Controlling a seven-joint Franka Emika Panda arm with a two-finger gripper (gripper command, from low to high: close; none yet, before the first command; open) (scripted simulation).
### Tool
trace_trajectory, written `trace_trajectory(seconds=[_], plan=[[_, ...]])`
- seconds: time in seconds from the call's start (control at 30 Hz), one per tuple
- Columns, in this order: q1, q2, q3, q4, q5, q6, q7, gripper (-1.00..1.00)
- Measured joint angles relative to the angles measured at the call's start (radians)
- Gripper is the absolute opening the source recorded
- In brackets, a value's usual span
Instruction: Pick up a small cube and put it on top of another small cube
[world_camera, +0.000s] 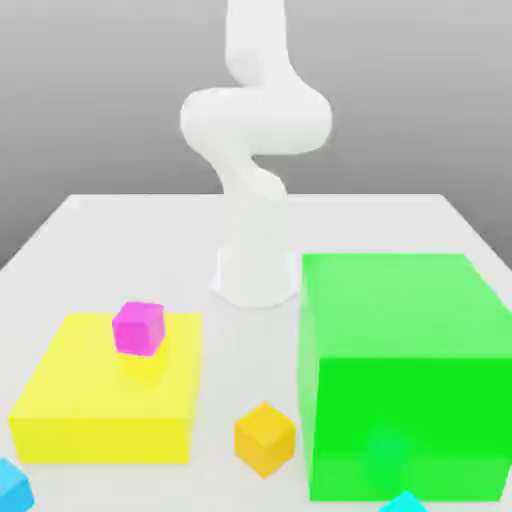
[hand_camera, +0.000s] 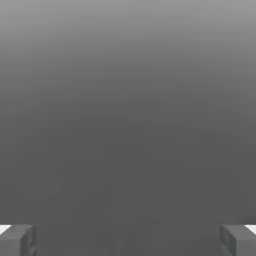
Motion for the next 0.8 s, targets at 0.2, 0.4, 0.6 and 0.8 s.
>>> trace_trajectory(seconds=[0.2,0.4,0.6,0.8], plan=[[-0.022,0.223,-0.07,0.027,0.03,0.049,-0.011,0.0],[-0.048,0.44,-0.138,0.054,0.072,0.098,-0.032,0.0],[-0.094,0.659,-0.193,0.081,0.128,0.145,-0.062,0.0],[-0.158,0.877,-0.217,0.108,0.179,0.191,-0.089,0.0]])
